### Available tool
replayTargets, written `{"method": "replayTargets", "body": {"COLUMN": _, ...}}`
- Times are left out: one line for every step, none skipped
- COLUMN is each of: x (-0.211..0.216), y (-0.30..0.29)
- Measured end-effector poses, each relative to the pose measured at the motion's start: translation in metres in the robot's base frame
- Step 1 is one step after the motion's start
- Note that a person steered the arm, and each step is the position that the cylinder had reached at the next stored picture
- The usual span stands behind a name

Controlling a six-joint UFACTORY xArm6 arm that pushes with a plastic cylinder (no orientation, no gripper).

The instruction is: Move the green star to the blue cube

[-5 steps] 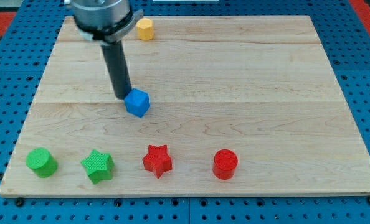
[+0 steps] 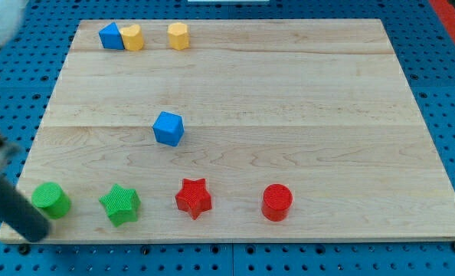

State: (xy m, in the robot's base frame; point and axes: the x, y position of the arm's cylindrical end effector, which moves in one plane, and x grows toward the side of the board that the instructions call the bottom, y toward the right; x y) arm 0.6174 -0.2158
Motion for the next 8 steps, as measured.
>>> {"method": "replayTargets", "body": {"x": 0.0, "y": 0.022}}
{"method": "replayTargets", "body": {"x": -0.03, "y": 0.017}}
{"method": "replayTargets", "body": {"x": -0.009, "y": 0.013}}
{"method": "replayTargets", "body": {"x": 0.0, "y": 0.061}}
{"method": "replayTargets", "body": {"x": -0.035, "y": 0.097}}
{"method": "replayTargets", "body": {"x": -0.089, "y": 0.083}}
{"method": "replayTargets", "body": {"x": -0.1, "y": 0.101}}
{"method": "replayTargets", "body": {"x": -0.109, "y": 0.156}}
